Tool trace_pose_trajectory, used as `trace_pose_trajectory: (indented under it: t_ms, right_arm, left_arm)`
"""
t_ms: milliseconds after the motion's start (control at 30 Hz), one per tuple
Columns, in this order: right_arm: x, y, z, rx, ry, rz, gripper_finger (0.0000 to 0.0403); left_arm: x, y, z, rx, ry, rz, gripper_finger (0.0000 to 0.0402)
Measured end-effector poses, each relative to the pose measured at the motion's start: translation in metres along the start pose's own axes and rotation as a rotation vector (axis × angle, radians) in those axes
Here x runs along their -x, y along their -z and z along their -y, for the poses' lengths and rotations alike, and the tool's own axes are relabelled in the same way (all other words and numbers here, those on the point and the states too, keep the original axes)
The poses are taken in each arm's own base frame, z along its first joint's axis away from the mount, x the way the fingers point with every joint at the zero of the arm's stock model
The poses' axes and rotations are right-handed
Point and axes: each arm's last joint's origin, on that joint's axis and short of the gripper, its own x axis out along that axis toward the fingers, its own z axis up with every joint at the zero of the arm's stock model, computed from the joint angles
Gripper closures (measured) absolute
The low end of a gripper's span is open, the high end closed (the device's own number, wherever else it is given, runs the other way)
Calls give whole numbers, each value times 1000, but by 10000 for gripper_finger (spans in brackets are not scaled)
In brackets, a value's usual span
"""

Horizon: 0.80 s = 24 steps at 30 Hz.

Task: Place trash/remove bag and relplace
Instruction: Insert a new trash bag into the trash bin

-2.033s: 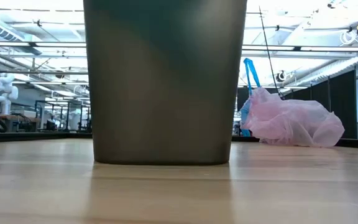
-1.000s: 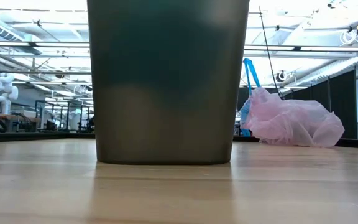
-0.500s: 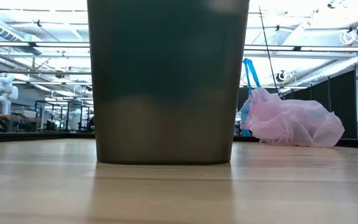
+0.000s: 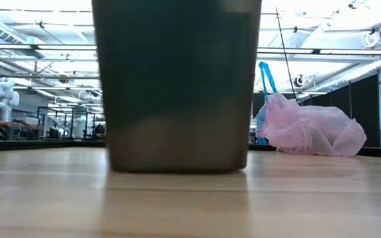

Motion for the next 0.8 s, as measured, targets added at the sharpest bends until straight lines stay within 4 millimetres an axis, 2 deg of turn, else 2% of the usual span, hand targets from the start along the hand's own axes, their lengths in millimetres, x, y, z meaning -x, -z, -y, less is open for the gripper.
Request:
trace_pose_trajectory:
  t_ms: [133,233,433,500,667,800]
  right_arm:
    - [42,-20,-7,51,104,91,403]
    - [68,-27,-7,74,166,121,403]
    - [90,-31,-2,80,242,164,403]
    - [86,-30,1,77,260,156,403]
    - [55,-22,14,63,283,44,403]
    - [37,-19,24,39,203,-3,402]
  left_arm:
    - [10,5,-7,9,15,3,402]
    - [17,5,-13,21,35,15,402]
    - [23,6,-14,23,65,13,402]
    - [23,6,-14,23,65,13,401]
    - [21,6,-15,17,60,9,402]
    - [19,5,-15,11,55,5,401]
